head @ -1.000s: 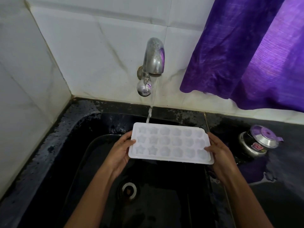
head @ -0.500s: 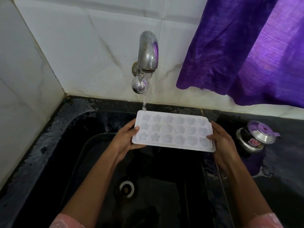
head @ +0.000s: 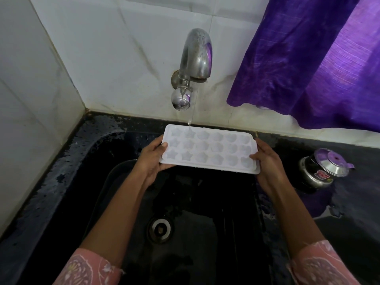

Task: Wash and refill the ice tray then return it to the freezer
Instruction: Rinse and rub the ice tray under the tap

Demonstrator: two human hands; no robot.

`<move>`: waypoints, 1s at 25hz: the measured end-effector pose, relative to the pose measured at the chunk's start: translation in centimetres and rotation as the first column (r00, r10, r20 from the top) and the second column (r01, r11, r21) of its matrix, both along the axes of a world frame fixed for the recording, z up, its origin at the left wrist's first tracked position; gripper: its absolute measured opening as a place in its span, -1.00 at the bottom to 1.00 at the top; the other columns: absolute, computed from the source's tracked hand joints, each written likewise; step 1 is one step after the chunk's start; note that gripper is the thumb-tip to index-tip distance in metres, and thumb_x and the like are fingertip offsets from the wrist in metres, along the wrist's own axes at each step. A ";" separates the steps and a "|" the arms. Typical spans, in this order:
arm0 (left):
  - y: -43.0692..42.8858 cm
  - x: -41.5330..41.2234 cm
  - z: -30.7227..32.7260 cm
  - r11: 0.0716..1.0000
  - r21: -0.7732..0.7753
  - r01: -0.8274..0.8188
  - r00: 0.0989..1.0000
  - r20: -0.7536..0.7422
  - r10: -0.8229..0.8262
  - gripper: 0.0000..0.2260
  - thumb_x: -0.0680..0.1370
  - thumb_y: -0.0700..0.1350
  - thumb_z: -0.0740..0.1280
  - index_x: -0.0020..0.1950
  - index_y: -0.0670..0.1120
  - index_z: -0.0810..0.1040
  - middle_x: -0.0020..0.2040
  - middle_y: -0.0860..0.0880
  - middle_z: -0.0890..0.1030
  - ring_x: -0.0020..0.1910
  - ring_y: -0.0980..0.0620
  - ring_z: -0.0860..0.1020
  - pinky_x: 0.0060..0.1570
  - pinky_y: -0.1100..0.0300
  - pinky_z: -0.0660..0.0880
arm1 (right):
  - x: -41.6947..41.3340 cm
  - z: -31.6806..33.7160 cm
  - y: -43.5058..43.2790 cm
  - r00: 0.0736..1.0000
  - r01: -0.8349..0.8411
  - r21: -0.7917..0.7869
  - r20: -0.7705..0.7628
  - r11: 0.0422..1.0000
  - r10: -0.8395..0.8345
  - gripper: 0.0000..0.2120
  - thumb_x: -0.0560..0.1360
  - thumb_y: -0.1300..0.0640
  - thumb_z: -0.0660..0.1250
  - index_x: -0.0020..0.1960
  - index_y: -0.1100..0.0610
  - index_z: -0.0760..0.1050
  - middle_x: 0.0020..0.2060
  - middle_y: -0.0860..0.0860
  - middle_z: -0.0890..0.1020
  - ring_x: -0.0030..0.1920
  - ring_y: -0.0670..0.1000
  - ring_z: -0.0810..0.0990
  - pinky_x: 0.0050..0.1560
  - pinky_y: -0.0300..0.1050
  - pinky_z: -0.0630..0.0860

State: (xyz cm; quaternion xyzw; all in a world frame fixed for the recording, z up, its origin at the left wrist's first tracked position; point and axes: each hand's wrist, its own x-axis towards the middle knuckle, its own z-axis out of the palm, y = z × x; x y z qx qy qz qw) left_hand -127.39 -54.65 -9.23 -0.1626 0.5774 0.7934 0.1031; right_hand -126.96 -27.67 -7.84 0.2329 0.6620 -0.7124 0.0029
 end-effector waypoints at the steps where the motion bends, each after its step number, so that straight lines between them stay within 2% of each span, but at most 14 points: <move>1: -0.3 0.0 0.1 1.000 -0.003 -0.013 1.000 -0.002 0.013 -0.70 0.62 -0.22 0.13 0.34 -0.05 0.43 0.13 -0.06 0.57 -0.01 0.04 0.58 -0.28 0.20 0.62 | 0.0 0.1 -0.5 1.000 -0.003 0.003 -0.001 1.000 0.003 -0.46 0.42 0.45 0.12 0.38 0.19 0.35 0.23 0.11 0.54 0.19 0.13 0.54 0.21 0.07 0.49; 4: -1.5 0.1 0.2 0.999 -0.003 -0.044 0.999 -0.012 0.044 -0.69 0.62 -0.21 0.13 0.35 -0.06 0.42 0.15 -0.06 0.56 -0.02 0.05 0.57 -0.30 0.21 0.61 | -0.2 0.2 -2.1 1.000 -0.021 0.016 -0.007 1.000 0.021 -0.47 0.42 0.46 0.10 0.37 0.21 0.36 0.20 0.12 0.56 0.16 0.13 0.55 0.20 0.06 0.49; 8: -3.1 0.6 0.5 0.993 0.008 -0.120 0.993 -0.021 0.120 -0.70 0.63 -0.22 0.12 0.34 -0.08 0.42 0.01 -0.01 0.58 -0.08 0.09 0.56 -0.35 0.26 0.59 | -0.6 -0.1 -4.4 0.999 -0.036 0.004 -0.015 0.999 0.036 -0.46 0.42 0.46 0.10 0.37 0.20 0.35 0.22 0.11 0.55 0.15 0.12 0.56 0.14 0.00 0.52; 11: -4.0 0.8 0.7 0.981 0.028 -0.191 0.981 -0.010 0.192 -0.70 0.63 -0.22 0.11 0.36 -0.13 0.40 0.07 -0.07 0.55 -0.11 0.09 0.55 -0.35 0.26 0.59 | -0.7 0.1 -6.0 0.999 -0.048 -0.018 -0.015 0.999 0.048 -0.48 0.44 0.46 0.08 0.37 0.21 0.34 0.20 0.11 0.55 0.12 0.12 0.56 0.05 -0.06 0.53; 14: -4.8 0.9 0.9 0.973 0.029 -0.229 0.973 -0.007 0.229 -0.69 0.63 -0.22 0.11 0.37 -0.16 0.38 0.13 -0.11 0.51 -0.13 0.09 0.54 -0.37 0.24 0.59 | -0.9 0.4 -7.3 0.998 -0.067 0.021 -0.009 0.998 0.068 -0.48 0.44 0.44 0.09 0.38 0.22 0.32 0.23 0.10 0.52 0.17 0.12 0.53 0.20 0.05 0.49; 16: -5.4 1.1 1.1 0.969 0.013 -0.247 0.969 -0.008 0.247 -0.69 0.63 -0.21 0.11 0.37 -0.18 0.37 0.14 -0.11 0.50 -0.13 0.07 0.54 -0.30 0.15 0.60 | -0.9 0.5 -8.1 0.996 -0.084 0.027 -0.012 0.996 0.084 -0.48 0.43 0.43 0.10 0.37 0.21 0.33 0.25 0.13 0.51 0.19 0.13 0.52 0.24 0.09 0.47; 20: -7.2 1.6 1.0 0.964 -0.017 -0.267 0.964 -0.017 0.266 -0.69 0.64 -0.20 0.09 0.38 -0.19 0.37 0.19 -0.13 0.50 -0.07 0.03 0.54 0.02 0.02 0.43 | -0.3 1.3 -10.2 0.993 -0.115 -0.004 -0.039 0.993 0.115 -0.58 0.44 0.47 0.07 0.24 0.24 0.41 0.13 0.12 0.55 0.10 0.11 0.54 0.15 0.01 0.47; 22: -8.1 1.8 0.9 0.958 -0.042 -0.282 0.959 -0.017 0.282 -0.68 0.64 -0.20 0.08 0.38 -0.19 0.36 0.25 -0.16 0.48 0.03 -0.04 0.53 0.07 0.01 0.41 | 0.0 1.5 -11.3 0.988 -0.148 -0.002 -0.052 0.989 0.148 -0.60 0.45 0.48 0.06 0.21 0.21 0.40 0.07 0.10 0.56 0.07 0.09 0.53 0.10 -0.04 0.49; 25: -9.3 2.1 0.8 0.946 -0.070 -0.318 0.948 -0.001 0.319 -0.70 0.64 -0.19 0.09 0.35 -0.21 0.38 0.30 -0.20 0.47 0.10 -0.06 0.48 0.07 0.03 0.42 | 0.3 1.5 -12.6 0.980 -0.188 0.014 -0.064 0.982 0.188 -0.56 0.45 0.46 0.06 0.28 0.25 0.37 0.15 0.12 0.54 0.13 0.10 0.53 0.10 -0.07 0.48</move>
